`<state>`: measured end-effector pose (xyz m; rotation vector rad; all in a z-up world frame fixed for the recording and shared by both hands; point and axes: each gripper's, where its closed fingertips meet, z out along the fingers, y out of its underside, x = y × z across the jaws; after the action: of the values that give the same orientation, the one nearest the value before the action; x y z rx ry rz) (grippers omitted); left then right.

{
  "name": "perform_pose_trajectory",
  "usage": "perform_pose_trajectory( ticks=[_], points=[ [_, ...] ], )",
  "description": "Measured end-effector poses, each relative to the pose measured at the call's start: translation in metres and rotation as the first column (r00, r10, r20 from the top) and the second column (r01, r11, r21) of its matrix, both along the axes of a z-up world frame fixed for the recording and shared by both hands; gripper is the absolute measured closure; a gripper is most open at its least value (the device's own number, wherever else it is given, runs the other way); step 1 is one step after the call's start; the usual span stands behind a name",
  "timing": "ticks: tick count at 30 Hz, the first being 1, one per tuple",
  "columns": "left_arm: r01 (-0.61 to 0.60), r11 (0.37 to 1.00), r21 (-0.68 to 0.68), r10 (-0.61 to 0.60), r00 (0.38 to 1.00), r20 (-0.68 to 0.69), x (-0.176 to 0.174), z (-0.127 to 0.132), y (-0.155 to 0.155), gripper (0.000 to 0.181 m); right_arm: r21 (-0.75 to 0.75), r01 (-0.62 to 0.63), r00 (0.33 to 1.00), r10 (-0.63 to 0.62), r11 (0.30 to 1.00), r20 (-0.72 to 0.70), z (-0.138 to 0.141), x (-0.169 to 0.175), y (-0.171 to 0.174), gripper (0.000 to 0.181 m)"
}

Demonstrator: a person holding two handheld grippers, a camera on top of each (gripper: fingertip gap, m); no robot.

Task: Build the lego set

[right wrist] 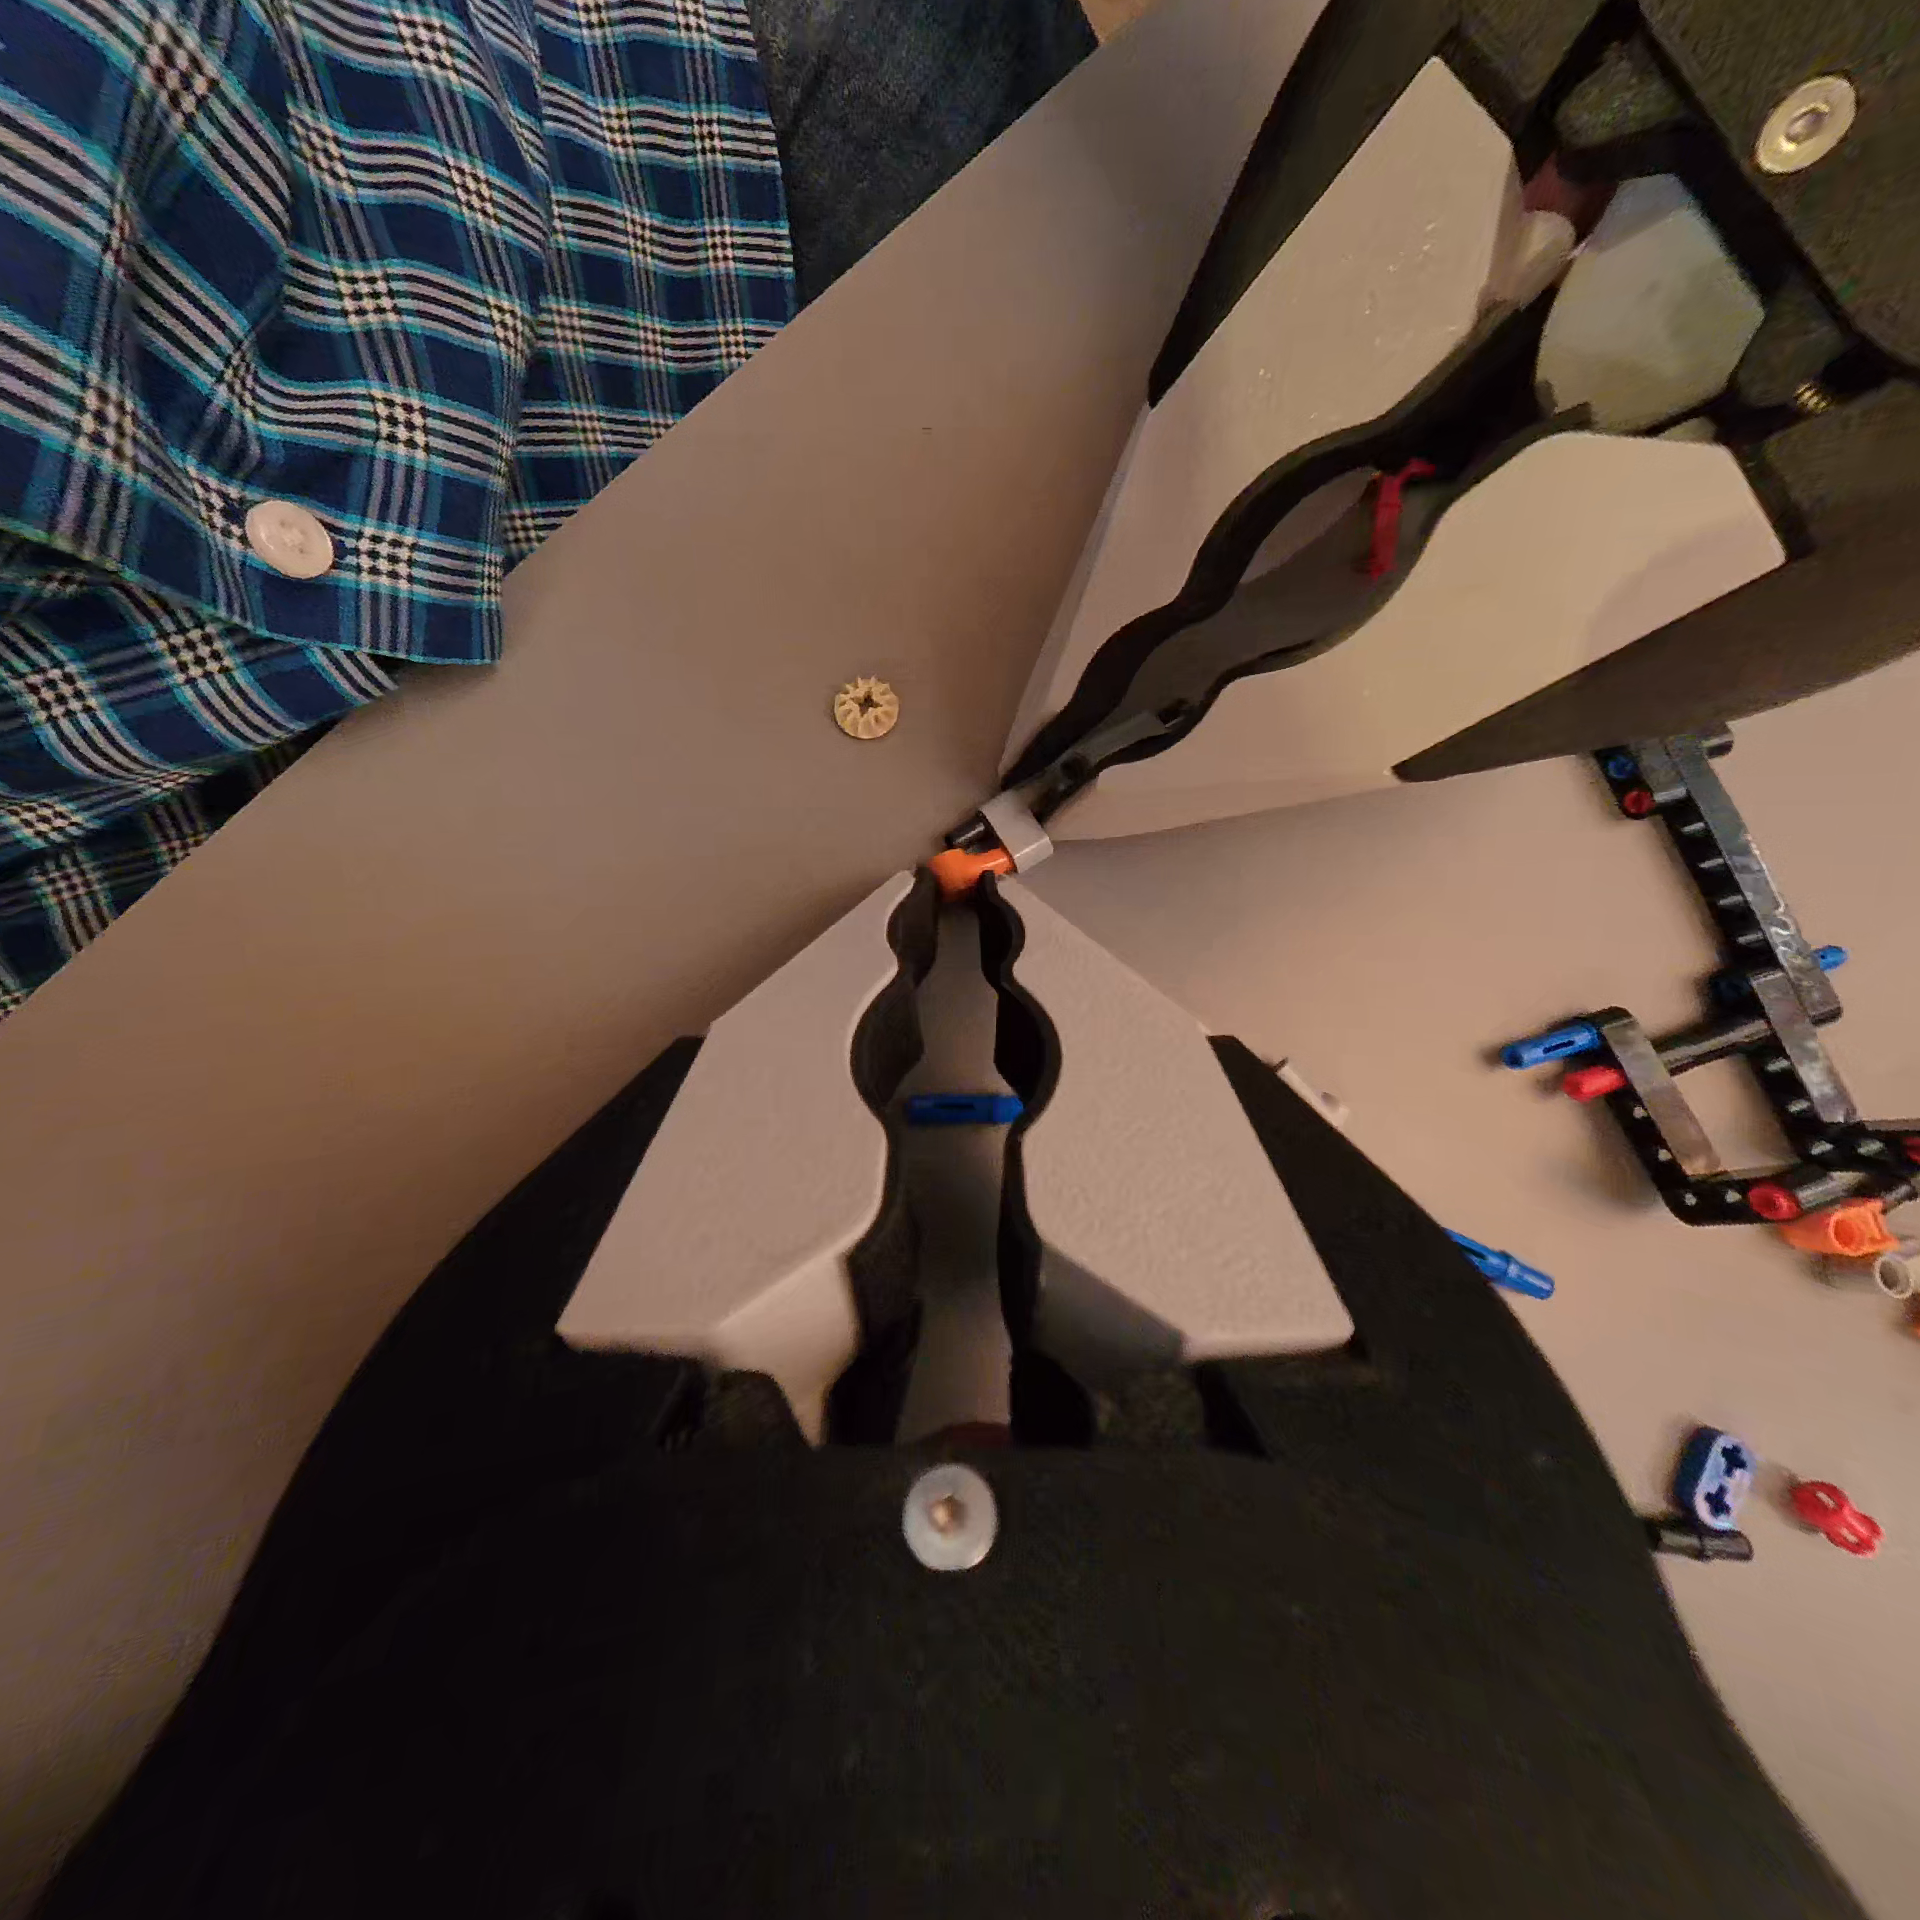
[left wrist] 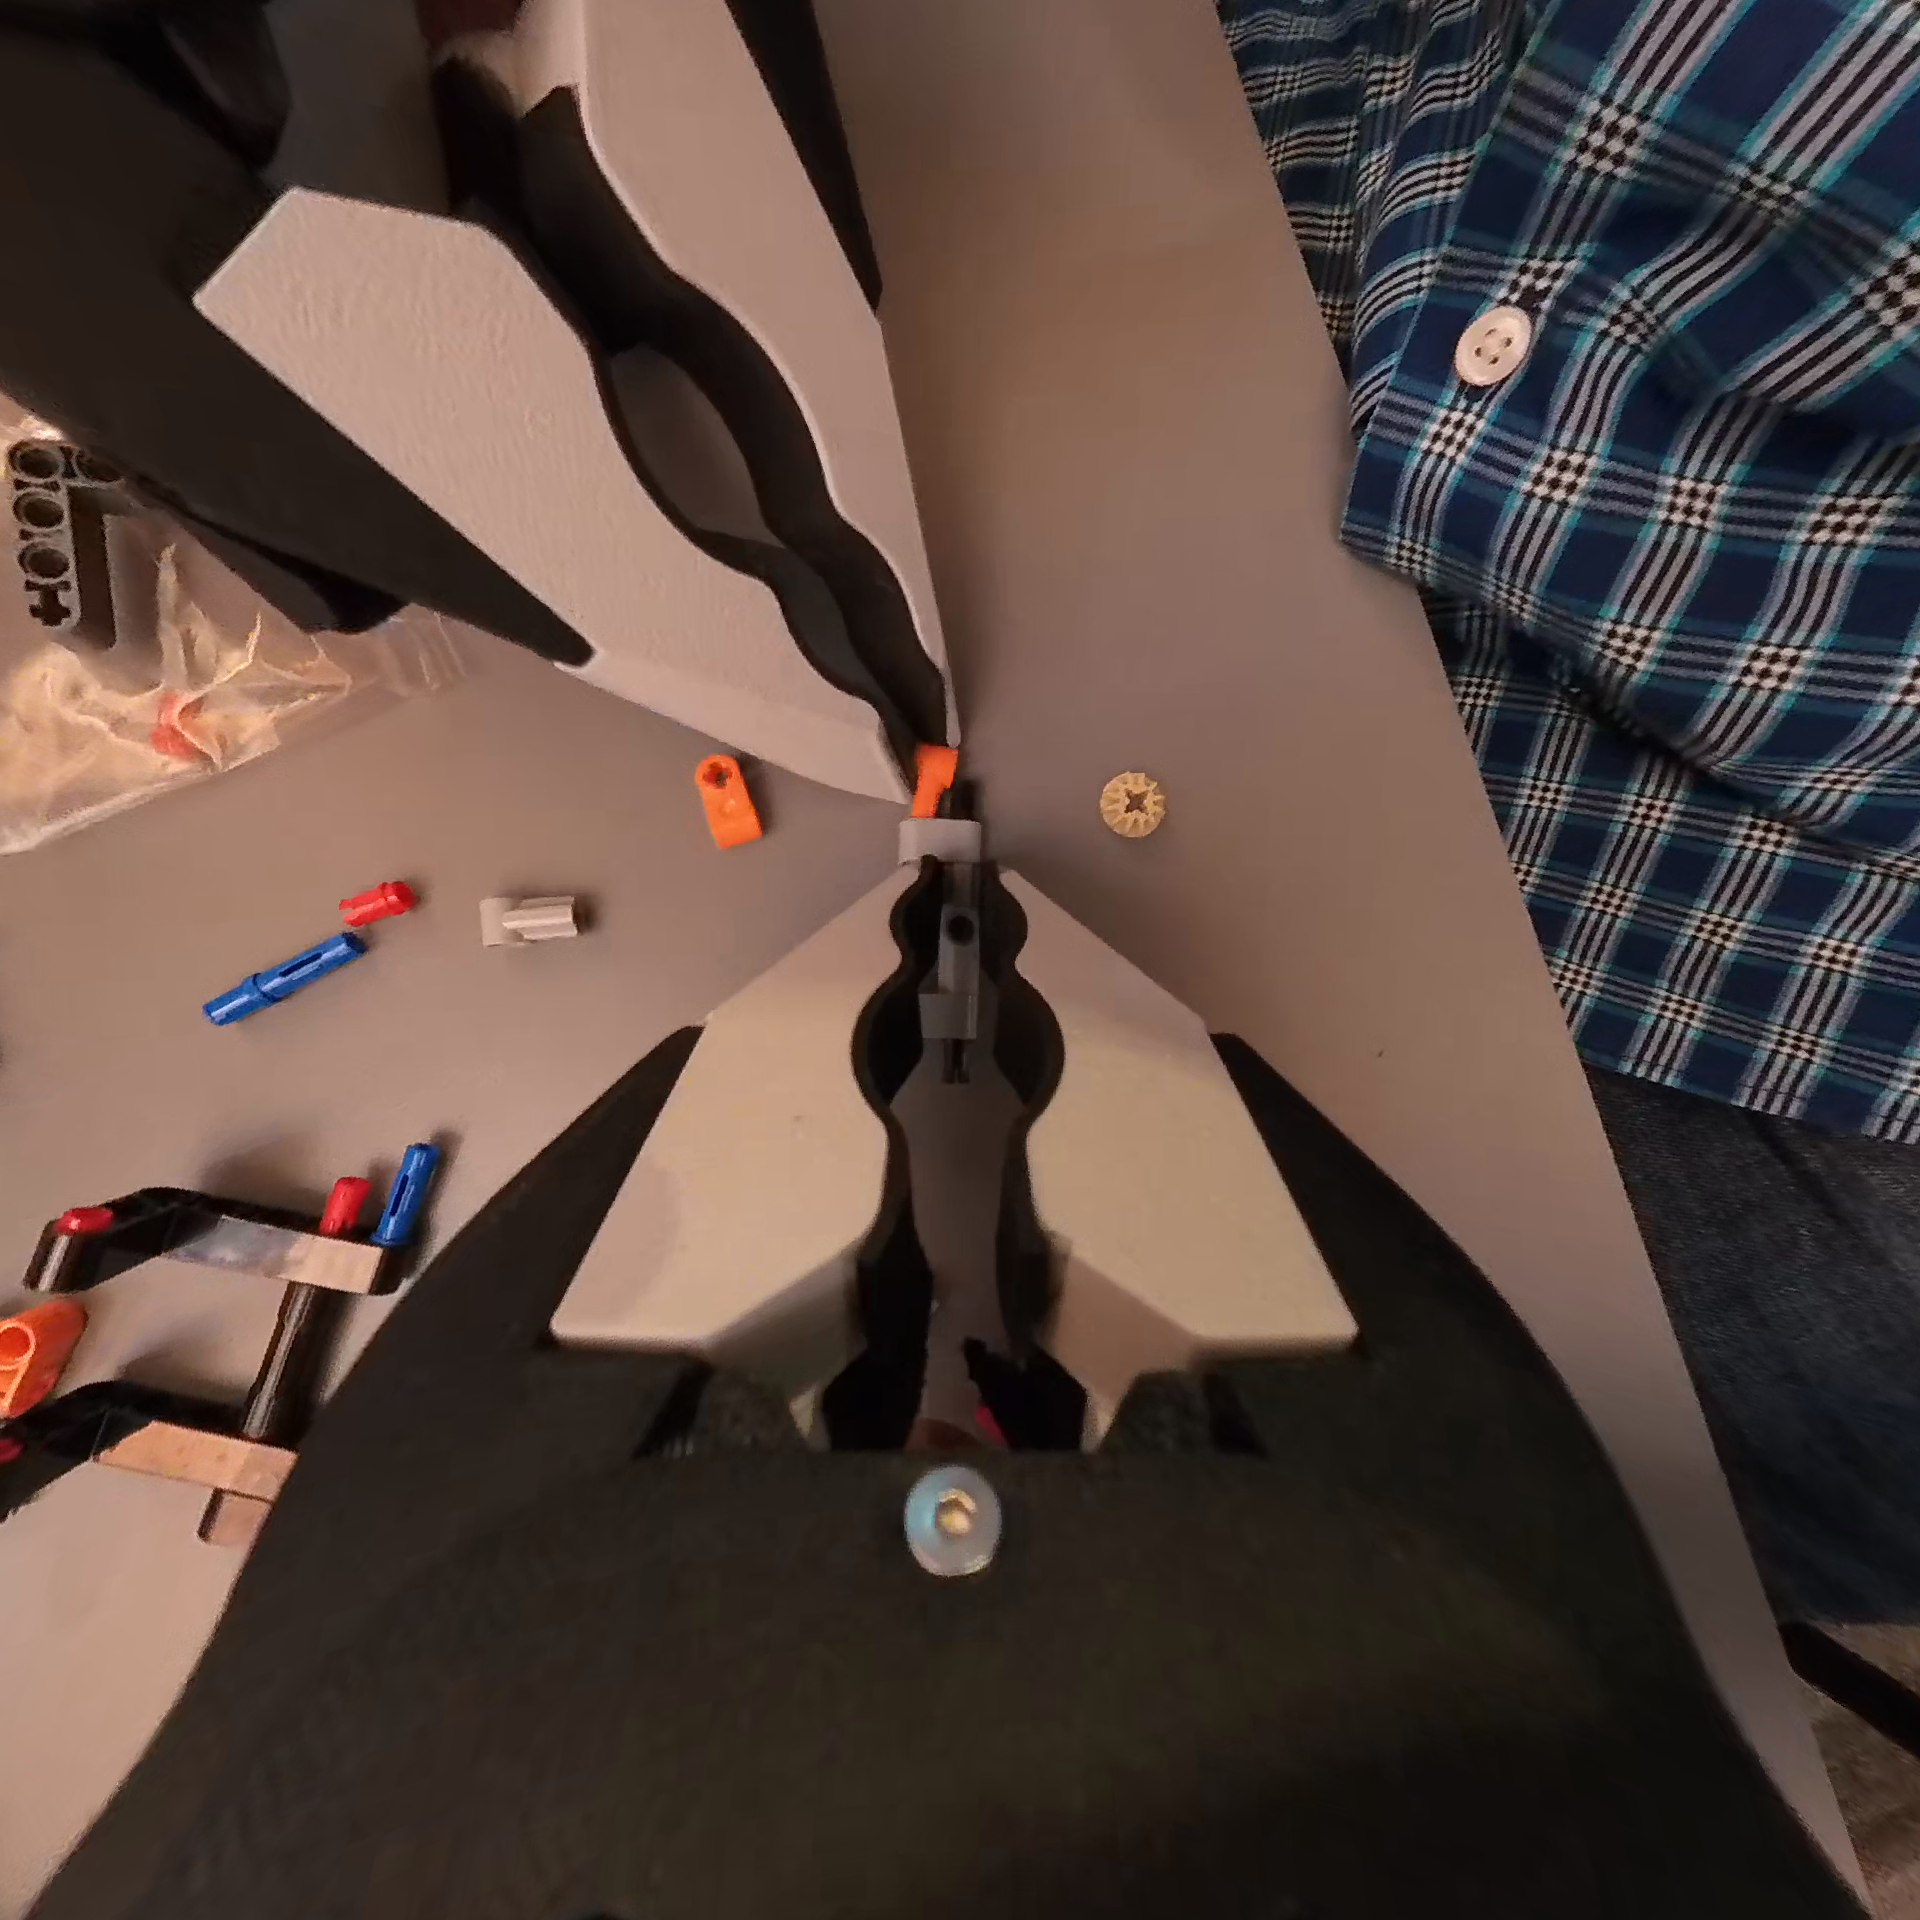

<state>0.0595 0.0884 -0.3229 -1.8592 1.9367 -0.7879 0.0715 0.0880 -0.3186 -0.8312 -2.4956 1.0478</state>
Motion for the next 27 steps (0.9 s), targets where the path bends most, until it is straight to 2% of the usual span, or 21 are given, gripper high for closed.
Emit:
perform_pose_trajectory(
  ticks=[1, 27],
  points=[
    [-0.002, 1.0, -0.003, 0.002, 1.0, 0.003, -0.0001, 0.0, 0.0, 0.176, -0.003, -0.005, 1.0, 0.006, 1.0, 0.005, -0.0001, 0.0002, 0.0, 0.175],
    [-0.04, 0.997, -0.065, 0.045, 0.997, 0.069, -0.0009, -0.0001, 0.0002, 0.176, -0.031, -0.033, 0.997, 0.036, 0.999, 0.076, -0.001, -0.0021, 0.0014, 0.175]
  ],
)
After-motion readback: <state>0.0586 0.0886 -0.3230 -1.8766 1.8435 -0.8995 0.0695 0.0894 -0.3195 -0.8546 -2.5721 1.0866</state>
